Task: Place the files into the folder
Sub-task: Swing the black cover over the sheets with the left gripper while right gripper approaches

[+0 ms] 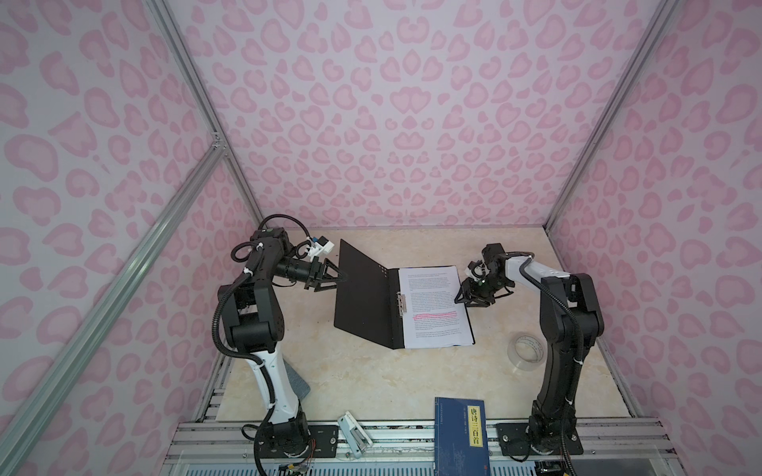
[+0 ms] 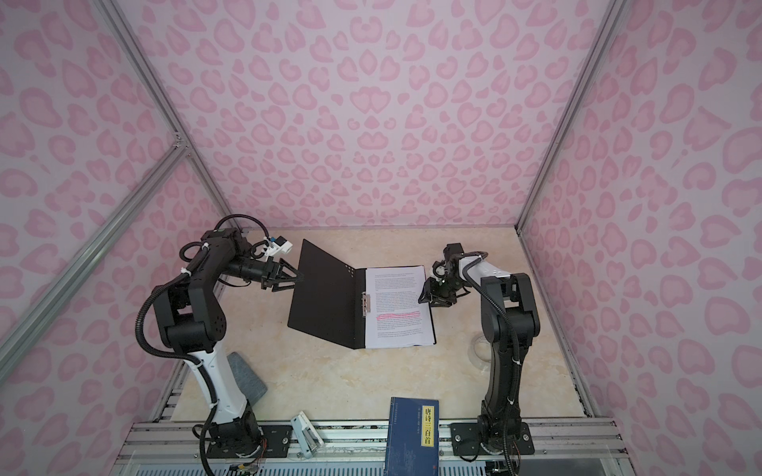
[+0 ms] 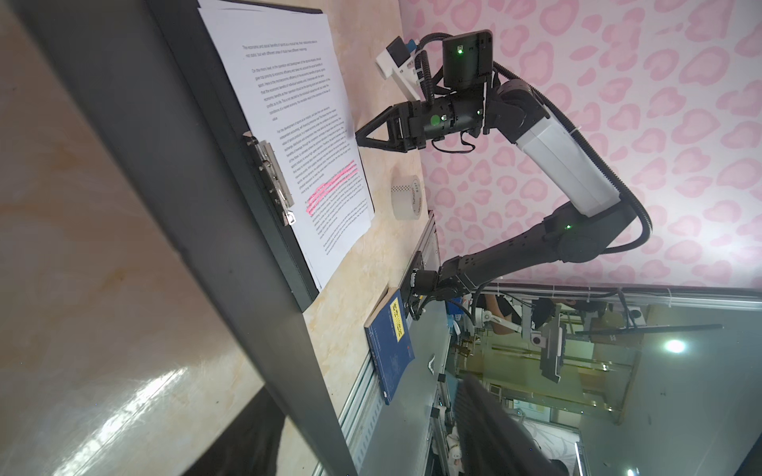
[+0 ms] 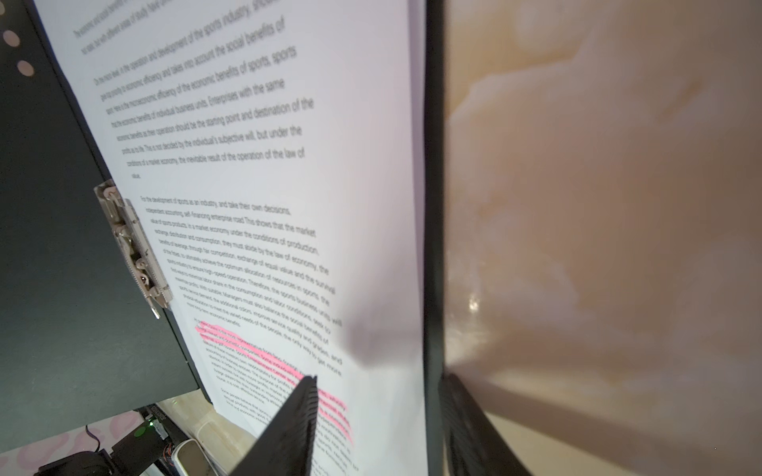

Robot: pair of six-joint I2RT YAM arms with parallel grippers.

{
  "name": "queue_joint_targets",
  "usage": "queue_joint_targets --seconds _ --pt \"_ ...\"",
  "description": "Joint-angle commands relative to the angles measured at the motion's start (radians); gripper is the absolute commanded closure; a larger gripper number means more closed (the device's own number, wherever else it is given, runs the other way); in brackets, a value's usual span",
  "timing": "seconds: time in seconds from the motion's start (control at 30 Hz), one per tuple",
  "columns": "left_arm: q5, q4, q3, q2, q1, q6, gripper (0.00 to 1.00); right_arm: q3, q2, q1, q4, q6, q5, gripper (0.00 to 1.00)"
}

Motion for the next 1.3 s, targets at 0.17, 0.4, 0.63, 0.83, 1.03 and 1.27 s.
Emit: queue_joint_targets --seconds 0.17,0.4,0.63,0.83,1.03,1.27 --pt "-0.005 0.068 0.046 -0.042 -0.104 -0.109 0.29 -0.036 0.012 -0.014 0.0 0.024 0.101 0.48" --pt "-0.036 0.127 0.096 -0.062 -0.178 -0.193 0.27 -0.042 -0.008 -0.036 0.012 0.03 0.09 0.48" --pt "-0.062 0.182 0.145 -0.059 -0.252 -0.272 0.27 -0.079 -0.051 -0.056 0.036 0.034 0.087 0.48" --pt "-0.081 0.233 0.173 -0.051 -0.3 -0.33 0.26 -0.089 -0.131 -0.079 0.049 0.031 0.085 0.48" --pt "-0.085 0.282 0.175 -0.039 -0.338 -0.378 0.26 -0.07 -0.23 -0.083 0.058 0.055 0.033 0.48" --pt "-0.071 0.336 0.181 -0.024 -0.364 -0.425 0.25 -0.075 -0.266 -0.073 0.183 0.144 -0.252 0.47"
